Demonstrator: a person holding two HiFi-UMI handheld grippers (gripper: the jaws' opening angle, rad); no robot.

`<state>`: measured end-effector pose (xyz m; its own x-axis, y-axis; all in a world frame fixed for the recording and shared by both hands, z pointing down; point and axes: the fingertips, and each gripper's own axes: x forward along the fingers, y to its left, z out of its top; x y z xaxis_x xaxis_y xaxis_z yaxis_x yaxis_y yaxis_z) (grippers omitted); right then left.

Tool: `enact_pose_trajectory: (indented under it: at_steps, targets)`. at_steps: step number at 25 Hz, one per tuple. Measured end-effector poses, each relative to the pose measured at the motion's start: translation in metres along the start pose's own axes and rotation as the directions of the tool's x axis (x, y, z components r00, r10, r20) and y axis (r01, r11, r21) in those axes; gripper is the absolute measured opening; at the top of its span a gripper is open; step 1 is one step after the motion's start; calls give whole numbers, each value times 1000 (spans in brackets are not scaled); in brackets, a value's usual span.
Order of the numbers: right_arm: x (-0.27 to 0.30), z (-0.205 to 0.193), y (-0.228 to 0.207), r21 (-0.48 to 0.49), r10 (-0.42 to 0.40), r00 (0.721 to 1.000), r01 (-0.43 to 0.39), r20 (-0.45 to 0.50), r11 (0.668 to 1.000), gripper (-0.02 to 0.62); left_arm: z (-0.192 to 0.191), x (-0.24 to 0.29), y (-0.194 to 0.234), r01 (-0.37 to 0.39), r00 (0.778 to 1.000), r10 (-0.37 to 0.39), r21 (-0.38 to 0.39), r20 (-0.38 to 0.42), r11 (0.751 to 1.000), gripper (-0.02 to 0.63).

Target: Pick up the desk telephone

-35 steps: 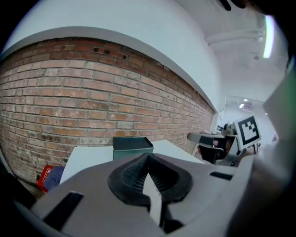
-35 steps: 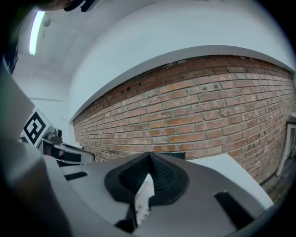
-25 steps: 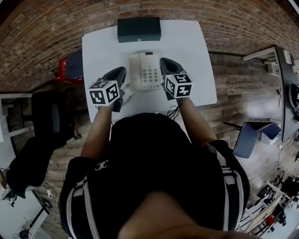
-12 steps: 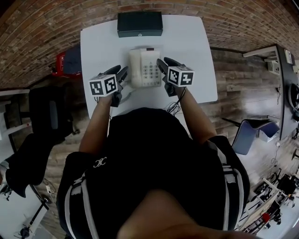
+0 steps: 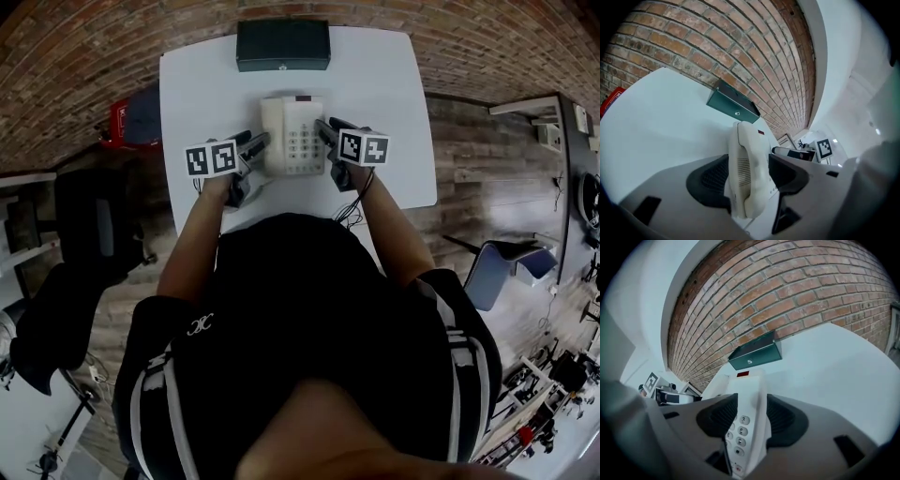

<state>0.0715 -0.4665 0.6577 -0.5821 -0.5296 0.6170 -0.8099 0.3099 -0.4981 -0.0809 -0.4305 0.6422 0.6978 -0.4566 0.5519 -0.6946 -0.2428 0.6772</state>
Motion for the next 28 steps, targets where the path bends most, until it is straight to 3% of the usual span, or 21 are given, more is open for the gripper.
enact_pose_trajectory:
  at_steps: [10, 21, 28]
  targets:
    - [18, -11, -4, 128, 69, 995, -60, -66, 990, 160, -4, 24, 8, 85, 994, -92, -113, -64, 990, 296]
    - [22, -20, -7, 257, 134, 989, -114, -63, 960, 164, -19, 34, 4, 228, 963, -254, -228, -90, 947, 299]
    - [23, -21, -7, 285, 143, 989, -125, -45, 950, 168, -19, 33, 5, 229, 963, -254, -226, -90, 947, 299]
